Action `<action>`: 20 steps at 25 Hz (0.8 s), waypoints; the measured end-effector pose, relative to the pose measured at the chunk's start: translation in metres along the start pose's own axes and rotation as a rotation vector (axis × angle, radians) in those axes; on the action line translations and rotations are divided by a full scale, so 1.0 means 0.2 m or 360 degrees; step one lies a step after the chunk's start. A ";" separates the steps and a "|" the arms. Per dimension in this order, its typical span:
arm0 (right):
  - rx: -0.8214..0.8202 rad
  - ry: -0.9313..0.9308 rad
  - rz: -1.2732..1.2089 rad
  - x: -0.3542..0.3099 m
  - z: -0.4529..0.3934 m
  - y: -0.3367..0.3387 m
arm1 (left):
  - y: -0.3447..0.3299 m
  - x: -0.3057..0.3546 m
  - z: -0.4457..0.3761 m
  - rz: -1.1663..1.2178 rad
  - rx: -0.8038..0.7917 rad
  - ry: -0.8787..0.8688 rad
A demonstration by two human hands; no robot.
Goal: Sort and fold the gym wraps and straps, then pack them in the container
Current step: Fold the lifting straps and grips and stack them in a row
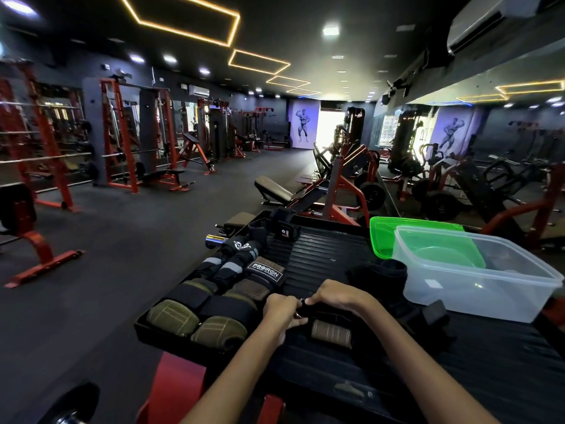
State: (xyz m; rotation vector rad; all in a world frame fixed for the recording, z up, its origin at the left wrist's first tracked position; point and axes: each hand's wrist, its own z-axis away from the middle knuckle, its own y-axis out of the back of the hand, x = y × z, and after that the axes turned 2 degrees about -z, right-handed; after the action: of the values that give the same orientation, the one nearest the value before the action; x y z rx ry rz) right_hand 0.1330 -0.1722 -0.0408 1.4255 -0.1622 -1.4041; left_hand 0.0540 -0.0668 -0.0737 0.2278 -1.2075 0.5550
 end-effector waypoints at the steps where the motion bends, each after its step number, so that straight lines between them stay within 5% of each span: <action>1: 0.0006 0.0000 0.0021 0.00 -0.01 0.00 | 0.00 0.01 0.01 0.0037 -0.0013 0.0009; 11: 0.0029 0.0118 -0.0234 0.04 0.02 0.01 | -0.01 0.06 0.09 0.0125 -0.0083 0.0046; 16: 0.0329 0.0163 -0.0360 0.07 0.03 -0.01 | 0.00 0.03 0.07 -0.0145 0.0011 -0.0189; 20: 0.0045 0.0220 -0.0816 0.06 0.05 0.03 | 0.00 0.04 0.08 -0.0065 -0.0043 -0.0458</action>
State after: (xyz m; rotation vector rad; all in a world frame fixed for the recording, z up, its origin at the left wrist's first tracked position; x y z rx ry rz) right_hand 0.1321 -0.1899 -0.0413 1.6540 0.2945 -1.7062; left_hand 0.0427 -0.0712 -0.0618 0.3165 -1.4848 0.4808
